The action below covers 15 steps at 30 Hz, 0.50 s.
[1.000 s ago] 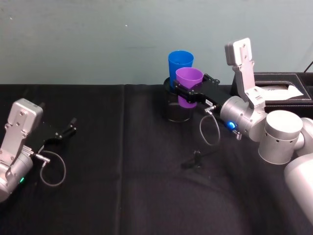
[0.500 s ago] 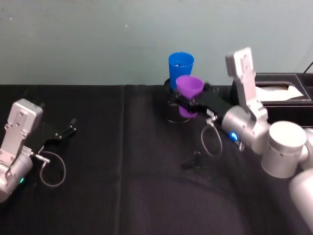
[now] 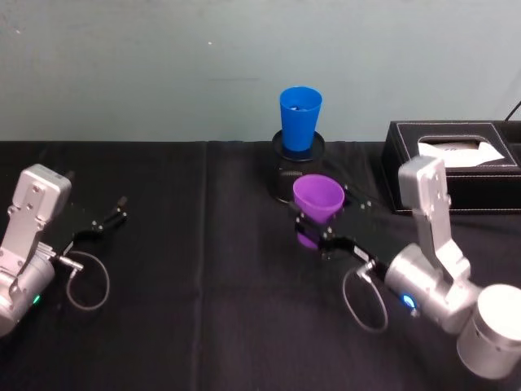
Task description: Pick up one cup with a gripper and tap it against the other cup.
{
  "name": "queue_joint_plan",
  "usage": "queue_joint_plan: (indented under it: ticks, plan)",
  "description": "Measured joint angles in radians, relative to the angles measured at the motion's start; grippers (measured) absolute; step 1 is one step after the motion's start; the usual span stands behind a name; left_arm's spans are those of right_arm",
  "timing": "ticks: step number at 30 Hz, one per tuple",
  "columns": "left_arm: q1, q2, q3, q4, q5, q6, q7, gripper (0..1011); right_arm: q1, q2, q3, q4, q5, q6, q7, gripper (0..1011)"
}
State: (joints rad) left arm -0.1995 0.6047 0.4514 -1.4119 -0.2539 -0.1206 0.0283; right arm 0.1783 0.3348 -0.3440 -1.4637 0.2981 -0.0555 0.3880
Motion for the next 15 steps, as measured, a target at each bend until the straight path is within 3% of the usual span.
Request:
queue_joint_plan:
  ticks: [4,9,15]
  plan:
    - [0.0,0.0,0.0,0.0,0.0,0.0,0.0,1000,-0.028,0.002,-0.006,0.009,-0.031,-0.049,-0.008,731]
    - [0.0,0.0,0.0,0.0,0.0,0.0,0.0,1000,-0.024,-0.012,-0.008,0.054,-0.056,-0.081,-0.014,731]
    - [0.0,0.0,0.0,0.0,0.0,0.0,0.0,1000,-0.01,-0.031,-0.011,0.113,-0.072,-0.09,-0.014,731]
